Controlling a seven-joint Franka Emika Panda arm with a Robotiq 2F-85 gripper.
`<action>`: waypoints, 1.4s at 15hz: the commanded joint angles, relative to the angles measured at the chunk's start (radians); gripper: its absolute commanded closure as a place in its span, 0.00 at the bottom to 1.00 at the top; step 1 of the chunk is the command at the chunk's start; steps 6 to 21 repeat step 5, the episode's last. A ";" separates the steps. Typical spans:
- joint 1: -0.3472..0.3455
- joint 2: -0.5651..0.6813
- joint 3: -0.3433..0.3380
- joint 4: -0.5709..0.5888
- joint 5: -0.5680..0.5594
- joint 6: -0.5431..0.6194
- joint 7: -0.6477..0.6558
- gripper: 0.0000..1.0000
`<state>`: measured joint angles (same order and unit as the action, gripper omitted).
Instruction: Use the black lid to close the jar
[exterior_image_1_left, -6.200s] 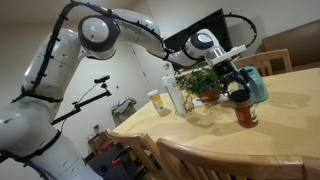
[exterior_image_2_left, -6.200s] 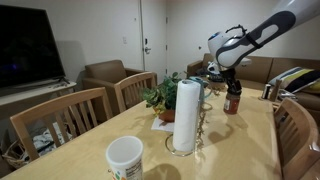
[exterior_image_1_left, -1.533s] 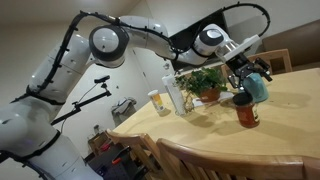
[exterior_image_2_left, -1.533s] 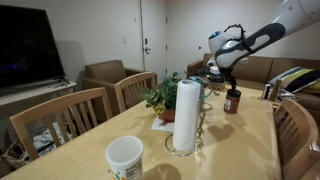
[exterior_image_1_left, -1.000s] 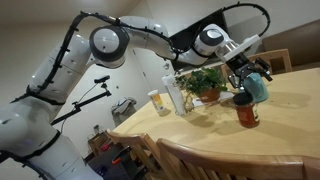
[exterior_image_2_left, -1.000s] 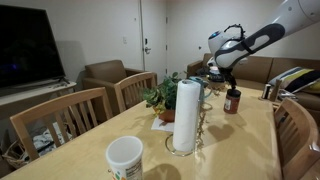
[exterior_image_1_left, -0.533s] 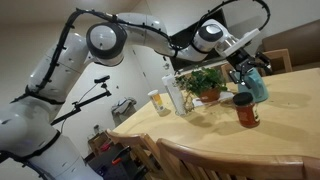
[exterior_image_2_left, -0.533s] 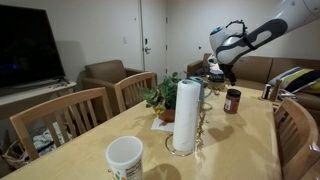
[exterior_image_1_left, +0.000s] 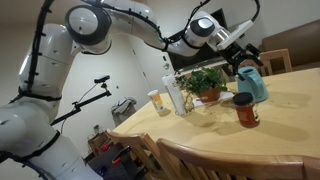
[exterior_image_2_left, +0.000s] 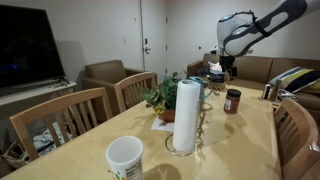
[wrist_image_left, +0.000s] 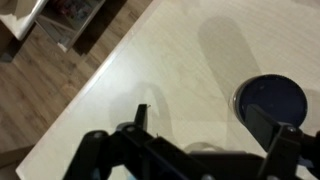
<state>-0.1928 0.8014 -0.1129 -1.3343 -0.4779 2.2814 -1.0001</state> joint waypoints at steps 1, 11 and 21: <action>-0.037 -0.143 0.066 -0.242 0.033 0.175 -0.134 0.00; -0.019 -0.102 0.052 -0.213 0.049 0.192 -0.150 0.00; -0.019 -0.102 0.052 -0.213 0.049 0.192 -0.150 0.00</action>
